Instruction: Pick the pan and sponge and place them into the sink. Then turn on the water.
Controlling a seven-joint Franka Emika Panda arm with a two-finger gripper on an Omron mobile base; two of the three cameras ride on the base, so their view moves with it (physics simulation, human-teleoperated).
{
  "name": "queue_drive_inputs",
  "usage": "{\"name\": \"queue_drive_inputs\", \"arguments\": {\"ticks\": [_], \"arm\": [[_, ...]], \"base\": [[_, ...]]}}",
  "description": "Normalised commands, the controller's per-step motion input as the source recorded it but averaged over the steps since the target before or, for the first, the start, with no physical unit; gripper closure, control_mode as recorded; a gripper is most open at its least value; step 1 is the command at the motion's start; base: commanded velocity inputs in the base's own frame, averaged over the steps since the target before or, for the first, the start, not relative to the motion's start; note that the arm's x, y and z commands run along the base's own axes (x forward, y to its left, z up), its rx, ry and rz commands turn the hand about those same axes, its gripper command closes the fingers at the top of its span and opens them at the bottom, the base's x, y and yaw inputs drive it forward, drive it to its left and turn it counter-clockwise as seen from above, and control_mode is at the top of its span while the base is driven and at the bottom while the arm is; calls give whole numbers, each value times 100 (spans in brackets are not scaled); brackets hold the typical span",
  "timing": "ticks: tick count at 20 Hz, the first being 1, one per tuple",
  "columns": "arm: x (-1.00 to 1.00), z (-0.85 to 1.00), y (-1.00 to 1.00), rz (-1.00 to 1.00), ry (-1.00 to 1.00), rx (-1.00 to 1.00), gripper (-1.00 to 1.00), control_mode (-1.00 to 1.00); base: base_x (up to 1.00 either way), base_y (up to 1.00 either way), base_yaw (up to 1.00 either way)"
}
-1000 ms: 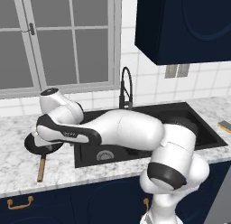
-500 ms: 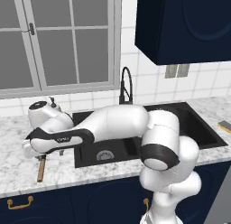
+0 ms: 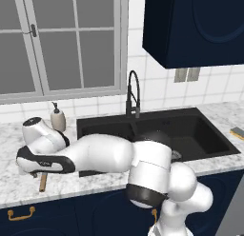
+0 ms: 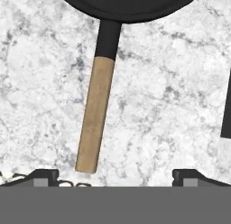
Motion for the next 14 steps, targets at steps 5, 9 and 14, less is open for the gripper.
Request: {"name": "queue_drive_inputs", "arguments": {"ticks": [5, 9, 14], "arm": [[5, -27, 0, 0, 0, 0, -100, -100], [20, -29, 0, 0, 0, 0, -100, -100], [20, -31, 0, 0, -1, 0, -100, -100]], "base": [[0, 0, 0], [0, 0, 0], [0, 0, 0]]}}
